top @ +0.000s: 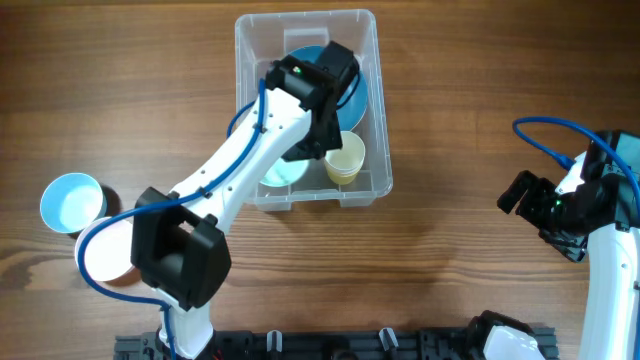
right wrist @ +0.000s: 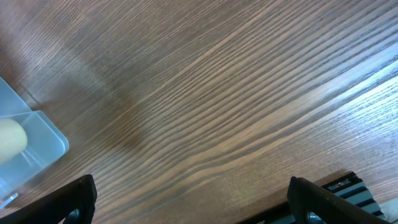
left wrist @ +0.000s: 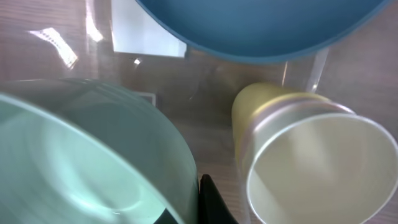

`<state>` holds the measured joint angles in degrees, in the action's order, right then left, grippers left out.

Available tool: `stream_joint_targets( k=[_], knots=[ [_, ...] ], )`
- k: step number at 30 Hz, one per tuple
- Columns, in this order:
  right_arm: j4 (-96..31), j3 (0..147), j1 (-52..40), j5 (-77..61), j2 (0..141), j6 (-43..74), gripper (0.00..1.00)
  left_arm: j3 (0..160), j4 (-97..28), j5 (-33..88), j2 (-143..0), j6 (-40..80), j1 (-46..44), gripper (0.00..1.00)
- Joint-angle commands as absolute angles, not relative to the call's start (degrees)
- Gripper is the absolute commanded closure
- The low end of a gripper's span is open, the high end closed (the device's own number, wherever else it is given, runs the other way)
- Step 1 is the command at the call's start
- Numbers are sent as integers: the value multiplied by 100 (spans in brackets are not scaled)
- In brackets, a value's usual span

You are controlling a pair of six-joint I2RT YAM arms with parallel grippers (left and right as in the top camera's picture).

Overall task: Pack container
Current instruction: 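Place the mint green bowl into the container beside the cups, then move the left gripper to the white bowl rim and grasp it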

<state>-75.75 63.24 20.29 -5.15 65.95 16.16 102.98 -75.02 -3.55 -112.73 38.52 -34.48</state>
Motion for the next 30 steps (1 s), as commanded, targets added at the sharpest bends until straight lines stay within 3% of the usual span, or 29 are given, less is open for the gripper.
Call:
stream_joint_targets(
  k=[1,4,5,8,15,19,24,30],
  knots=[
    [-7575,6298,2005,-593,6589,1498,0,10241,-7439,-432,-11327,3948,-3505,96],
    [-7575,6298,2005,-593,6591,1498,0,10241,-7439,-432,-11327,3948,-3505,91],
    [-7575,6298,2005,-593,6589,1498,0,10241,-7439,-432,-11327,3948,-3505,81],
    [-7575,6298,2005,-593,6591,1498,0,10241,-7441,-432,-11327,3946,-3505,68],
    [-7575,6298,2005,-591,6591,1498,0,10254,-7454,-480,-10694,3599,-3061,66],
    [-7572,6298,2005,-591,6591,1498,0,10254,-7896,-1190,-9448,3601,-2086,58],
    [-7570,6298,2005,-591,6591,1500,0,10016,-8556,-1291,-8412,3607,102,54],
    [-7570,6298,2005,-591,6591,1498,0,7961,-7815,-854,-8357,3629,1688,54]
  ],
)
